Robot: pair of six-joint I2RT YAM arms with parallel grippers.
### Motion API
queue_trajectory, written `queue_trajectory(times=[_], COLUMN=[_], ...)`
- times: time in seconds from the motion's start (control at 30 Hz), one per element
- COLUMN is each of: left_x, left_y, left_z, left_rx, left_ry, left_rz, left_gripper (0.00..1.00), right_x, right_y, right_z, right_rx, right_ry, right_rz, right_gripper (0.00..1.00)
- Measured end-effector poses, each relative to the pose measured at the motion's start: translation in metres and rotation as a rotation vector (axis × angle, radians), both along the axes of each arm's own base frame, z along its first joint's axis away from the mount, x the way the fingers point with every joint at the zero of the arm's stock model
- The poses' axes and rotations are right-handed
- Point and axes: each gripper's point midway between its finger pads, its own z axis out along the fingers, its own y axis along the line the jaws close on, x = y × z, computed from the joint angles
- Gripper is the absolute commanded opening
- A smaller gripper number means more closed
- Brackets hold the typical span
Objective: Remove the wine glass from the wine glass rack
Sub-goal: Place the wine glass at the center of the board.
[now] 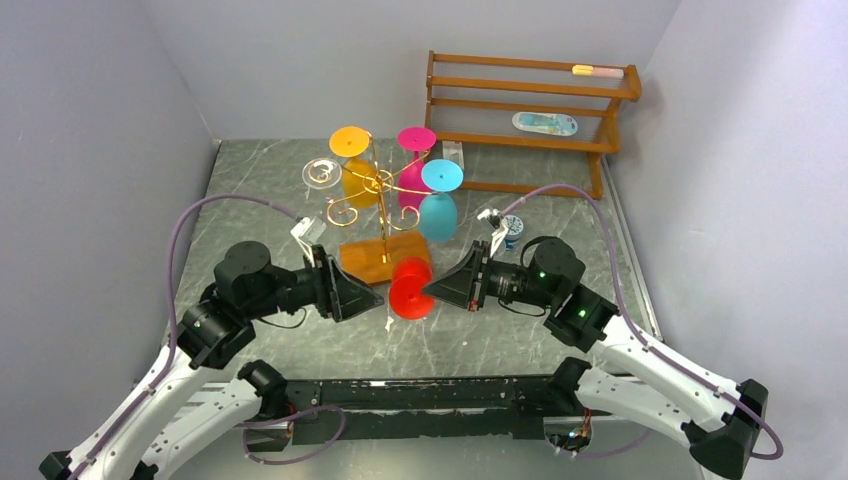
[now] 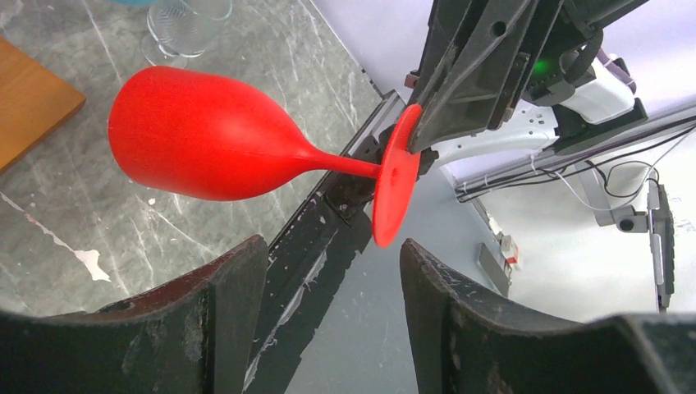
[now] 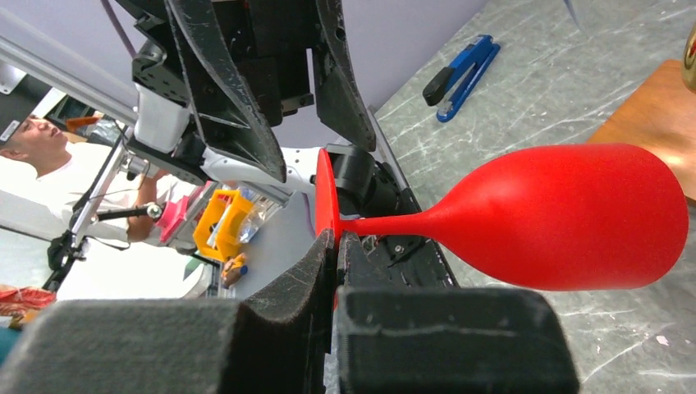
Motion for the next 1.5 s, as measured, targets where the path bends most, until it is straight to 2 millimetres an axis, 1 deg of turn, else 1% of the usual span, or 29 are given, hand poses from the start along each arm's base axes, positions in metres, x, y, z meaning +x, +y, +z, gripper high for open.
queue_trajectory(times=[0.17, 0.37, 0.5, 0.57, 0.67, 0.8, 0.87, 0.9, 1.0, 1.13, 1.23, 1.33, 1.37, 1.5], left_x=[0.001, -0.003, -0.007, -0.011, -0.019, -0.035, -0.038, -0.038, -0.039, -0.038, -0.037, -0.038, -0.038, -0.040], left_y=[-0.002, -0.006, -0.014, -0.021, -0.034, -0.052, -0.055, -0.058, -0.063, -0.064, -0.066, -0.071, -0.072, -0.075], left_z=[0.006, 0.011, 0.011, 0.010, 0.014, 0.019, 0.019, 0.018, 0.017, 0.018, 0.020, 0.019, 0.018, 0.016], left_rx=[0.002, -0.014, -0.013, -0.011, -0.030, -0.050, -0.055, -0.052, -0.048, -0.055, -0.072, -0.087, -0.089, -0.093], left_ry=[-0.027, -0.044, -0.047, -0.044, -0.053, -0.062, -0.064, -0.062, -0.060, -0.061, -0.057, -0.045, -0.041, -0.025], left_rz=[-0.014, -0.046, -0.075, -0.099, -0.130, -0.180, -0.181, -0.177, -0.171, -0.153, -0.147, -0.152, -0.155, -0.160], left_gripper=[0.65, 0.62, 0.63, 0.63, 0.61, 0.53, 0.46, 0.44, 0.42, 0.34, 0.26, 0.20, 0.16, 0.05], right_x=[0.003, 0.001, 0.001, 0.001, 0.000, -0.002, -0.004, -0.005, -0.007, -0.009, -0.010, -0.011, -0.012, -0.014], right_y=[0.002, 0.002, 0.003, 0.003, 0.002, 0.002, 0.001, 0.001, -0.001, -0.003, -0.005, -0.007, -0.007, -0.007], right_z=[-0.006, -0.003, 0.000, 0.000, 0.003, 0.007, 0.009, 0.010, 0.013, 0.017, 0.021, 0.022, 0.022, 0.021], right_rx=[-0.019, -0.006, 0.005, 0.006, 0.015, 0.030, 0.036, 0.040, 0.049, 0.060, 0.074, 0.085, 0.088, 0.087], right_ry=[0.011, 0.016, 0.021, 0.024, 0.031, 0.032, 0.032, 0.031, 0.024, 0.017, 0.005, -0.005, -0.007, -0.010], right_rz=[-0.006, 0.002, 0.006, 0.006, 0.005, 0.008, 0.015, 0.018, 0.025, 0.024, 0.021, 0.018, 0.019, 0.030], right_gripper=[0.00, 0.00, 0.00, 0.00, 0.00, 0.00, 0.00, 0.00, 0.00, 0.00, 0.00, 0.00, 0.00, 0.00])
